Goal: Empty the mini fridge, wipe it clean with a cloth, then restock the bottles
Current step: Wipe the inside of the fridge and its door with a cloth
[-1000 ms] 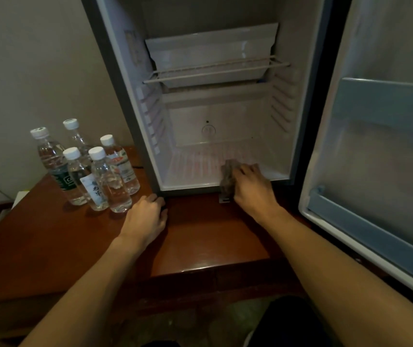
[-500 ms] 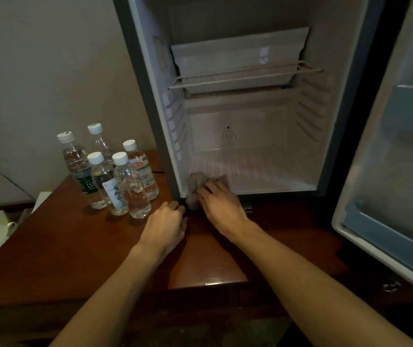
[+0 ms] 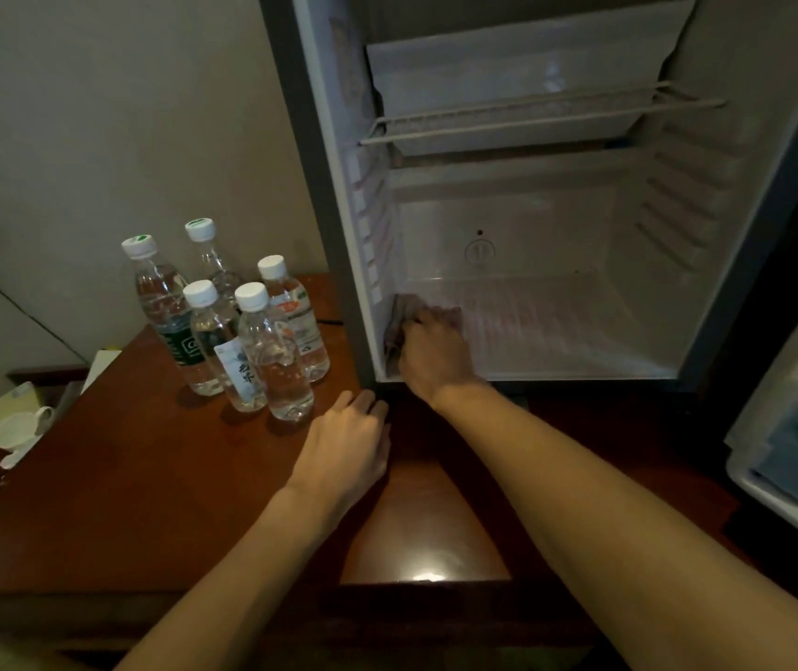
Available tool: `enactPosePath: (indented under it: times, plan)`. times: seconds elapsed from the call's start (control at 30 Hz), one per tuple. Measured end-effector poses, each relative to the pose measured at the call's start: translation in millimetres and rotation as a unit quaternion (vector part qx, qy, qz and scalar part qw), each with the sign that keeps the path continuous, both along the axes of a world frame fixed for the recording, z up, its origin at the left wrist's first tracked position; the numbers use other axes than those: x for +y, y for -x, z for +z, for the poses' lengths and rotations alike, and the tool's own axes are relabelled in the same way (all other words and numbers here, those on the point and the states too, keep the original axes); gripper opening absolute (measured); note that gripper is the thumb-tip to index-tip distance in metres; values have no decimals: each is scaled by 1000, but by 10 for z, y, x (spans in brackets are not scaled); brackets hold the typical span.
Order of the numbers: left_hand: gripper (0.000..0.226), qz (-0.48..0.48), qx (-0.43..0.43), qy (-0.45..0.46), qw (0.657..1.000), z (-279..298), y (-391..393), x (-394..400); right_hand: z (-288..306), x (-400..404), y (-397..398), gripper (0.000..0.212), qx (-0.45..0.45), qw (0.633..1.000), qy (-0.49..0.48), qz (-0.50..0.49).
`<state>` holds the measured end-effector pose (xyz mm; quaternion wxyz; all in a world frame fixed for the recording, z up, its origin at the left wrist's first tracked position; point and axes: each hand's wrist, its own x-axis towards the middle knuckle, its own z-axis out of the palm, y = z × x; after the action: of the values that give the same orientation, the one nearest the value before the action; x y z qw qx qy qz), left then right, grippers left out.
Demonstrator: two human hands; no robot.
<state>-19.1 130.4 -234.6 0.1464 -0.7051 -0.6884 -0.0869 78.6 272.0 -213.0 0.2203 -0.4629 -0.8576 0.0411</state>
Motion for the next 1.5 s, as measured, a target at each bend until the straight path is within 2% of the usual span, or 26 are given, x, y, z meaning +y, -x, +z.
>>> enactPosePath:
  times: [0.2, 0.33, 0.43, 0.6, 0.87, 1.0, 1.1, 1.23, 1.5]
  plan:
    - [27, -3, -13, -2, 1000, -38, 18, 9, 53, 661, 220, 44, -7, 998, 56, -8]
    - [27, -3, -26, 7, 1000, -62, 15, 6, 97, 920, 261, 57, 34, 997, 72, -7]
    - [27, 1, -27, 15, 1000, -54, 10, 7, 88, 928, 226, 52, 29, 997, 73, -7]
    - [28, 12, -20, 36, 999, 36, -15, 31, 81, 579, 101, 58, 4, 997, 79, -6]
    - [33, 10, -80, 8, 997, 162, -190, -91, 19, -477, -213, 41, -16, 999, 48, 14]
    - [34, 16, -83, 13, 996, 218, -299, -150, -59, -736, -394, 32, -5, 1000, -17, 21]
    - [48, 1, -86, 13, 996, 215, -334, -135, -46, -619, -449, 36, -21, 1000, -13, 20]
    - [79, -14, -92, 21, 995, 172, -343, -27, 69, -282, -334, 42, -35, 997, 65, -6]
    - [73, -39, -81, -2, 996, 33, -264, 283, 122, 535, -6, 38, -16, 997, 73, -12]
